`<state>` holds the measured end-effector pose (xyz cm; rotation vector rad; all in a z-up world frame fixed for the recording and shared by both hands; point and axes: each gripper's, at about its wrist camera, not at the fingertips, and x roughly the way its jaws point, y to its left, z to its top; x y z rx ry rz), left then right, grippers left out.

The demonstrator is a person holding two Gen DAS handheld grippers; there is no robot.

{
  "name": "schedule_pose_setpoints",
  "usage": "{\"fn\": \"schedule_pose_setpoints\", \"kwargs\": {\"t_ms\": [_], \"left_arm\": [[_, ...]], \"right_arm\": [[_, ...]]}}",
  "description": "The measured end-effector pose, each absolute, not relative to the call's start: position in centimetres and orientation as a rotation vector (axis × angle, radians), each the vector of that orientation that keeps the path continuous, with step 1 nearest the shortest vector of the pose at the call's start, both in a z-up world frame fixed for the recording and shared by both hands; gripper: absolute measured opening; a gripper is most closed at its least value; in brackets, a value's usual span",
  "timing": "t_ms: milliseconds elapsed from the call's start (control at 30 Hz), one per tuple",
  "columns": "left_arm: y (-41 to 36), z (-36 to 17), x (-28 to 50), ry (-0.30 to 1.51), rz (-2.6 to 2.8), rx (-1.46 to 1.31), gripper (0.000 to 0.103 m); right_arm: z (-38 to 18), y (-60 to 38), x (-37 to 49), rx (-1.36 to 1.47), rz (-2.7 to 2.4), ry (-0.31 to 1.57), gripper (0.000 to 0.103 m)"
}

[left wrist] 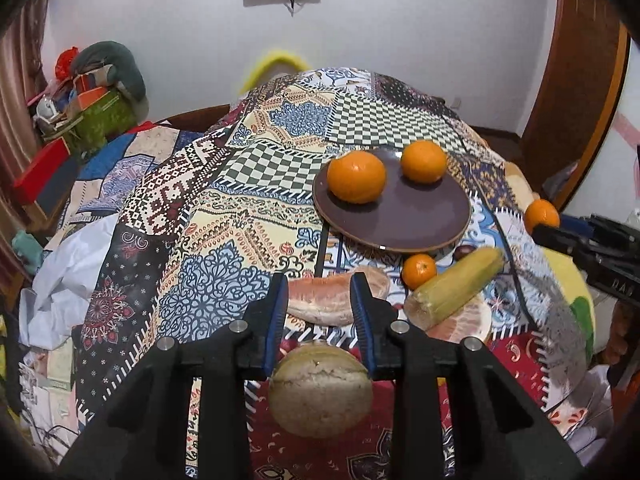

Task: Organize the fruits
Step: 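Carry the yellow cylinder and the mandarin over the plate with both tools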

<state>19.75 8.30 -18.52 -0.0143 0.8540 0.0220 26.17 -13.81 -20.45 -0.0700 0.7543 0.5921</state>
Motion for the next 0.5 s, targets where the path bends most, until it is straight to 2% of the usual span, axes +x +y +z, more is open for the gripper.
{"fn": "schedule_pose_setpoints", "kwargs": {"t_ms": [167,300,500], "left_arm": [[8.9,-19.3,17.8,0.894,0.012,-0.020,0.032],[9.8,-22.2,16.7,0.996,0.020,-0.053,0.031],[9.8,-23.3,17.0,1.028,-0.022,-0.110,0.033]], "right_arm": [[-21.0,-14.0,26.2,-0.068,0.595,0.772,0.035],[-21.1,-14.0,26.1,-0.059,0.600,0.777,0.035],[-20.8,-13.7,25.7,-0.079,0.604,0.772,0.035]]}}
